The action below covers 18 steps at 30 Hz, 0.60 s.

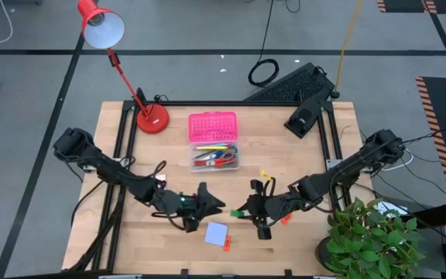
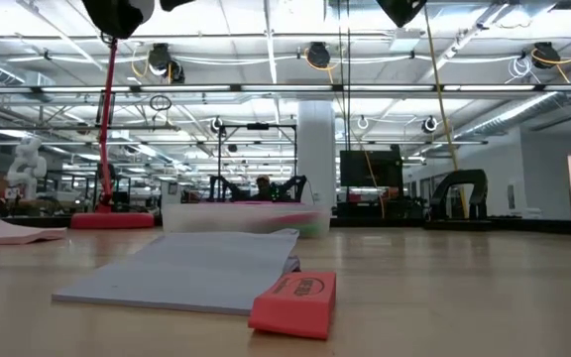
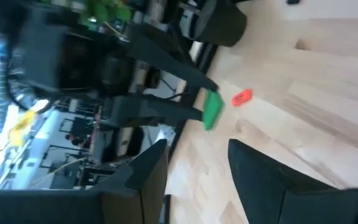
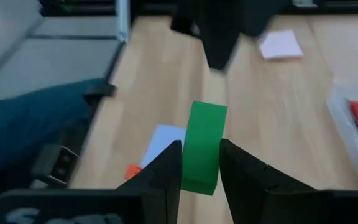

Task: Pack school essentials
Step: Put the green eraser into the pink supply box

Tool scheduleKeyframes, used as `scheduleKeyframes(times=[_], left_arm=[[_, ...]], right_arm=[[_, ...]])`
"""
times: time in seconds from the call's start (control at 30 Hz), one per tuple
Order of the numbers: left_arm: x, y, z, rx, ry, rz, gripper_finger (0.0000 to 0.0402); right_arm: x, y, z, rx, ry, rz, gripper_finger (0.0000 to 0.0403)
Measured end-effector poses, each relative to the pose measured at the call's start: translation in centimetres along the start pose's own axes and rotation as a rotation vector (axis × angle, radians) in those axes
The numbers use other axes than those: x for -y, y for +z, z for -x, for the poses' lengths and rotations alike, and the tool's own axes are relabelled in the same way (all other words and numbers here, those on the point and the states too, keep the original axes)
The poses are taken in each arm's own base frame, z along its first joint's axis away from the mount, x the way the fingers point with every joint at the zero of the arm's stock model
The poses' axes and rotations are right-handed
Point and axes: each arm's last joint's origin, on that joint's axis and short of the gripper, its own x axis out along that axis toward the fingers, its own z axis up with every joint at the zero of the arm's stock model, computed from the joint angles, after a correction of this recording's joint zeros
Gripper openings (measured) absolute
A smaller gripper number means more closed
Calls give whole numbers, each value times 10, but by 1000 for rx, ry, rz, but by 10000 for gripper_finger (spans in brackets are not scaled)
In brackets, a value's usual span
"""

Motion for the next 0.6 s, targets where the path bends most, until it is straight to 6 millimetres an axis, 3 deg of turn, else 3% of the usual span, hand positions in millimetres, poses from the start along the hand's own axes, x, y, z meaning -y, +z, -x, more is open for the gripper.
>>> scheduleKeyframes(times=[0.3, 0.6], left_arm=[[-1, 11, -20, -13, -31, 1, 172], [-4, 16, -19, 9, -13, -90, 172]], right_arm=[[0, 1, -2, 51, 16, 2, 93], [-2, 6, -1, 101, 30, -14, 93]])
